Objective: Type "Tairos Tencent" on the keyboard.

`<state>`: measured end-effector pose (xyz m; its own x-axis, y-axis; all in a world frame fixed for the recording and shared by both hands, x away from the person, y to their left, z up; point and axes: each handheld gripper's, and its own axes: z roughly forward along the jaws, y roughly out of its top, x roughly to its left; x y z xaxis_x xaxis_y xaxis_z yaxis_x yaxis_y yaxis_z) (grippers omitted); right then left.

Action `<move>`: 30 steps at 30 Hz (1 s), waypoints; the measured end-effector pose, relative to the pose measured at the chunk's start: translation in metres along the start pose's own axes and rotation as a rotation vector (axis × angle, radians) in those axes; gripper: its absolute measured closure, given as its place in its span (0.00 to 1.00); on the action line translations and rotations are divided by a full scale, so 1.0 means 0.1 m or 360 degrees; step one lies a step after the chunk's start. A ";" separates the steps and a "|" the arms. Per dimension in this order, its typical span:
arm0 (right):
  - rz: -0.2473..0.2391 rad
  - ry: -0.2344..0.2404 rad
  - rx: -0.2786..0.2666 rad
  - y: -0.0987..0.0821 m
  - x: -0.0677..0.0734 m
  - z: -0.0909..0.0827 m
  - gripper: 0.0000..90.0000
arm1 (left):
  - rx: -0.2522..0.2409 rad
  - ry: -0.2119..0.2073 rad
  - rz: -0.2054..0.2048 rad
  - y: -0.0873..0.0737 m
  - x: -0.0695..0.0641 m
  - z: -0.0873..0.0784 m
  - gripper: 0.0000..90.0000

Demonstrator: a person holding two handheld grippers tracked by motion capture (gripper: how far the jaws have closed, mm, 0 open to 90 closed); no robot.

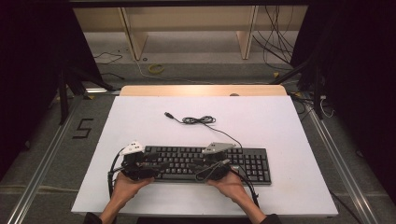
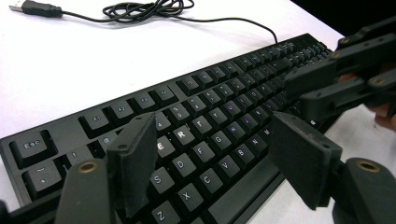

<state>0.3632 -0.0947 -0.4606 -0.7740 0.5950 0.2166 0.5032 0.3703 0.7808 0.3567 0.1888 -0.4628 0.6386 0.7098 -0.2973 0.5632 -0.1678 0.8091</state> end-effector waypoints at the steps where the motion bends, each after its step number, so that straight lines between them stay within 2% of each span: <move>1: 0.0008 0.0000 -0.0013 0.00 -0.01 -0.03 0.74 | 0.0001 0.0001 0.0003 0.00 0.00 0.00 0.36; 14: 0.0036 -0.0045 -0.0051 -0.06 -0.10 -0.27 0.55 | 0.0007 -0.0006 0.0013 0.03 -0.01 0.04 0.36; 30: 0.0060 -0.0083 -0.0105 -0.12 -0.15 -0.44 0.45 | 0.0024 -0.0017 0.0031 0.12 0.01 0.12 0.38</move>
<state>0.3514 -0.1395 -0.4473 -0.7330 0.6447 0.2171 0.5038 0.3001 0.8100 0.3707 0.1789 -0.4592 0.6550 0.6989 -0.2873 0.5584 -0.1915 0.8072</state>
